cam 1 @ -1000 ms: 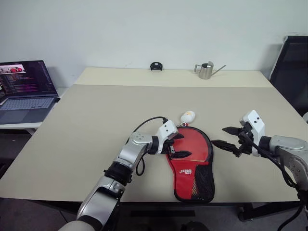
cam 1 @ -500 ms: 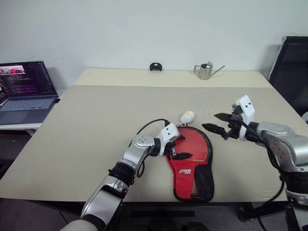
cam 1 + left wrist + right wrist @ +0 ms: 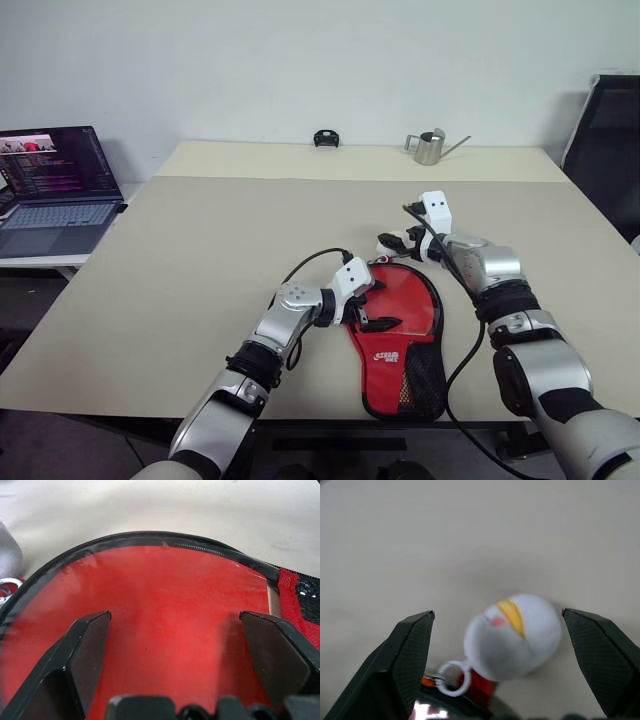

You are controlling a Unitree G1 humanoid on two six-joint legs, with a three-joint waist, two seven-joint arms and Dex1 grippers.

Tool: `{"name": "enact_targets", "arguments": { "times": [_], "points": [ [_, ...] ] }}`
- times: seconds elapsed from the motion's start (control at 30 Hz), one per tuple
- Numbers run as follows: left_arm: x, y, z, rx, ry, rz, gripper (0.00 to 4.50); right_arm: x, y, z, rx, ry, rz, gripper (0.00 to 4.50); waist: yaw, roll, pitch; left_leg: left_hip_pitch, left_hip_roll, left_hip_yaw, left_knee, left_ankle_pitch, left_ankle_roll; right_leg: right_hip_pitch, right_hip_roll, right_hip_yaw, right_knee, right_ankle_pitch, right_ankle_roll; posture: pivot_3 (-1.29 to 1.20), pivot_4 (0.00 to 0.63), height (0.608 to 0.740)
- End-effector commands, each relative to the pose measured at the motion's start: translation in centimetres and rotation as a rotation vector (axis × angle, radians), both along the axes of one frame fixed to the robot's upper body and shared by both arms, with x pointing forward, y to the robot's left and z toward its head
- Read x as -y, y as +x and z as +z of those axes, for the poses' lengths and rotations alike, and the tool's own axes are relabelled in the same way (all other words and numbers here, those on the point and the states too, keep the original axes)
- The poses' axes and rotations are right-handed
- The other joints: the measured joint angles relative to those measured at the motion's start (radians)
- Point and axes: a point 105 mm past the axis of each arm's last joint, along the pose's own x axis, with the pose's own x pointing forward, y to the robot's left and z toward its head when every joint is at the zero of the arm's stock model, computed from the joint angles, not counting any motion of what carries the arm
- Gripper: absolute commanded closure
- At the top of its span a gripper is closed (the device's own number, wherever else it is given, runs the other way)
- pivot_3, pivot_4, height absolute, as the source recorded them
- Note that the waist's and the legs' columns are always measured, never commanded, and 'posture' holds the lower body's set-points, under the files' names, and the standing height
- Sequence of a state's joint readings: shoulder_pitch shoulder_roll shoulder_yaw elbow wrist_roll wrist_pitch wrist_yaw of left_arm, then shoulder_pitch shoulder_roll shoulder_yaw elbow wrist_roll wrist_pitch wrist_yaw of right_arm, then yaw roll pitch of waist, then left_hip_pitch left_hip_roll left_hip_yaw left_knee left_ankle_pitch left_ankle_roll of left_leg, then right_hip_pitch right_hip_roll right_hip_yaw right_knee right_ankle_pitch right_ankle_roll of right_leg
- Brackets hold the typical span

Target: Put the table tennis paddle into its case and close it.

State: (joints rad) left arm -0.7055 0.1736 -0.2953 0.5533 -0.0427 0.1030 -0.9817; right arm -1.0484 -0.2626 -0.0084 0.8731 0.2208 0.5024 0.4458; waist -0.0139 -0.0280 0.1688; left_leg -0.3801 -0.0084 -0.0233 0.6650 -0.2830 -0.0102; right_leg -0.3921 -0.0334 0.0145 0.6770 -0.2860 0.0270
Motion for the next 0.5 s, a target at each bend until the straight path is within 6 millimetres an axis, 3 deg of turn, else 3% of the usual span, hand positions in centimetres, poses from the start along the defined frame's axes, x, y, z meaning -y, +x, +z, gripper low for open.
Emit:
{"name": "enact_targets", "arguments": {
  "times": [0.03, 0.5],
  "points": [
    [-0.2, -0.6, -1.7, -0.047, 0.037, 0.011, 0.03, -0.8, 1.2, 2.0, 0.106, -0.009, -0.015, 0.0, -0.004, 0.0, 0.0, 0.0, 0.0, 0.0, 0.0, 0.0, 0.0, 0.0, 0.0, 0.0, 0.0, 0.0, 0.0, 0.0, 0.15, 0.74],
    [-0.6, -0.8, -2.0, -0.051, 0.047, 0.029, 0.03, -3.1, 1.3, -0.1, 0.15, -0.138, 0.014, 0.0, -0.014, 0.001, -0.001, 0.0, 0.0, 0.0, 0.0, 0.0, 0.0, 0.0, -0.001, 0.0, 0.001, 0.0, 0.0, 0.0, 0.15, 0.74]
  ]
}}
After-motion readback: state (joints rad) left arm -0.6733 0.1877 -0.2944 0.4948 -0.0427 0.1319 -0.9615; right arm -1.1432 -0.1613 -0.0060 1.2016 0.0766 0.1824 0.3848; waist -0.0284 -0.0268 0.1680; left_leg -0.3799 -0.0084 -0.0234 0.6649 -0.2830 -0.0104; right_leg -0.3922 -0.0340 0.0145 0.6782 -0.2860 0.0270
